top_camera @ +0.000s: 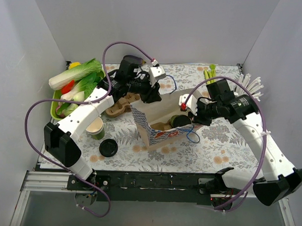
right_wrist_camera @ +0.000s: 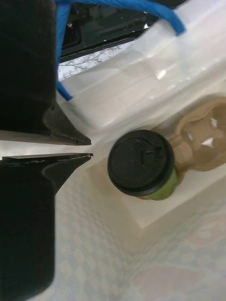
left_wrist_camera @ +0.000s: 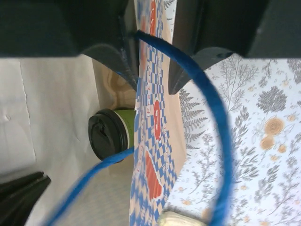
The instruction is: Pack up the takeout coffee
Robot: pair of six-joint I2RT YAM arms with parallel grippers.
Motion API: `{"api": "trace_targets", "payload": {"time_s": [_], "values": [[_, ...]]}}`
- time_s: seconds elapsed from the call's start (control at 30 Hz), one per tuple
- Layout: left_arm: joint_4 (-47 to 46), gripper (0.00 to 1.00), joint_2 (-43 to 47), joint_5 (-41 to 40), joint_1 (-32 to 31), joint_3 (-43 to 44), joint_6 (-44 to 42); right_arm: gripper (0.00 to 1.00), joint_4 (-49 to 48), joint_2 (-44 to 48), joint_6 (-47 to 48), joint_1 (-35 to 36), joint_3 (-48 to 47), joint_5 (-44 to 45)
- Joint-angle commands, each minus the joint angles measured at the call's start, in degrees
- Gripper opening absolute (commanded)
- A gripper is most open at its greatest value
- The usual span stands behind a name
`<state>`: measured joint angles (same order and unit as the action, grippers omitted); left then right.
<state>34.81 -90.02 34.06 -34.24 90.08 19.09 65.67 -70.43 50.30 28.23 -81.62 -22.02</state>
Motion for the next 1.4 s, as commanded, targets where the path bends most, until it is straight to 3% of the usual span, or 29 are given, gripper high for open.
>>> {"api": "trace_targets", "payload": {"time_s": [0.0,0.07,0.1,0.27,0.37,0.4,0.67,0.87,1.07,1.27,1.3,1.37], "values": [[3.16,0.15,0.72,9.69,-0.21,2.2,-2.04,0.22,-3.08,7.5,2.61,-0.1,6.29,2.24],[2.29,0.04,0.9,12.24,-0.74,2.11,-1.17,0.26,-6.68,9.69,0.95,-0.02,9.36,3.03],[1.85,0.0,1.07,12.78,-1.09,2.2,-0.55,0.37,-7.91,10.14,-0.02,-0.1,9.99,3.38],[-1.93,0.0,3.35,11.73,-3.9,2.03,1.47,0.59,-11.96,10.23,-1.35,-0.02,13.77,4.09],[-1.94,0.0,4.32,9.8,-5.4,1.33,0.34,0.79,-14.42,10.14,-0.21,-0.02,16.58,3.48],[-1.94,0.0,4.59,9.1,-5.75,1.06,-0.28,0.91,-14.86,10.05,0.05,-0.02,17.19,2.95],[-1.94,0.0,5.64,5.22,-7.95,0.97,-1.87,0.96,-20.13,6.98,3.22,0.34,21.33,1.9],[-1.59,0.0,5.12,5.14,-7.95,0.97,-2.83,0.89,-20.93,1.89,6.03,0.34,19.06,-0.13],[-1.58,0.0,4.68,5.05,-7.95,0.88,-3.45,0.74,-16.46,-3.21,11.39,0.34,15.45,-1.09],[-1.67,0.0,4.76,4.61,-7.95,0.71,-4.15,0.46,-15.48,-5.06,12.71,0.34,12.81,-3.29],[-1.59,0.0,4.76,4.52,-7.95,0.71,-4.24,0.38,-15.31,-5.24,12.8,0.34,12.63,-3.38],[-1.67,0.0,4.85,4.43,-7.95,0.62,-4.5,0.32,-15.13,-5.5,12.71,0.34,12.28,-3.55]]}}
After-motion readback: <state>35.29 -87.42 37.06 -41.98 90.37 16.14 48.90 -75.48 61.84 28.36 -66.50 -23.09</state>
